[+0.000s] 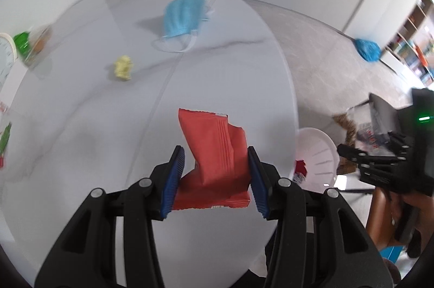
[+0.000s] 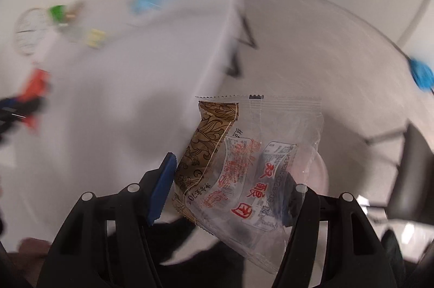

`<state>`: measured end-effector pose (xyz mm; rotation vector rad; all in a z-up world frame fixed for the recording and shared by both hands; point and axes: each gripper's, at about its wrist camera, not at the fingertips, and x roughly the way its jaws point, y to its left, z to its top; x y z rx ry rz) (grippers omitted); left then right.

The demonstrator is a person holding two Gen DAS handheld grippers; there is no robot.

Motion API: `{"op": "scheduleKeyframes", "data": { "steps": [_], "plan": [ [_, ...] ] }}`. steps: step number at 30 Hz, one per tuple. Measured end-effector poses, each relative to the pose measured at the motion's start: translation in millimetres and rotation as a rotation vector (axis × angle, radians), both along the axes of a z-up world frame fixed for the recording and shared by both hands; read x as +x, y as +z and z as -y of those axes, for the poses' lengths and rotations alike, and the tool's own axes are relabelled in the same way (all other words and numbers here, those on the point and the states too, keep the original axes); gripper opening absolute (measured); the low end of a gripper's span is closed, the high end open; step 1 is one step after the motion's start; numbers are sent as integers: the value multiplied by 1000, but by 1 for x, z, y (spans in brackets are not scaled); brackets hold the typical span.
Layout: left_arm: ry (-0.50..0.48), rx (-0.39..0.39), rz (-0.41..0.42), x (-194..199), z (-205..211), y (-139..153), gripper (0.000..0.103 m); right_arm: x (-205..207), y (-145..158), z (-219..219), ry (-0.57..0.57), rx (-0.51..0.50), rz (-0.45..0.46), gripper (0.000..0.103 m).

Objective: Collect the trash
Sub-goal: 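Carry the red paper and snack wrapper to the white bin and release both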

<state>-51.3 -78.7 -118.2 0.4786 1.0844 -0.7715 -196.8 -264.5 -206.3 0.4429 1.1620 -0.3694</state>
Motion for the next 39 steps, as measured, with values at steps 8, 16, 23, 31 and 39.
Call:
{"op": "scheduleKeyframes", "data": {
  "steps": [8,16,23,31,39],
  "plan": [
    [-137,17,-18,-34,36,-5,45,-19,-147,50,-109,78,-202,64],
    [-191,48,1,-53,48,-7,46,-6,-219,48,-103,112,-298,96],
    [-294,78,-22,-85,89,-31,46,-32,-171,54,-132,61,-211,97],
    [-378,86,-94,-133,157,-68,46,-107,-80,75,-141,-51,-123,101],
    [-382,108,-132,-158,193,-90,45,-134,-60,93,-115,3,-84,101]
  ]
}}
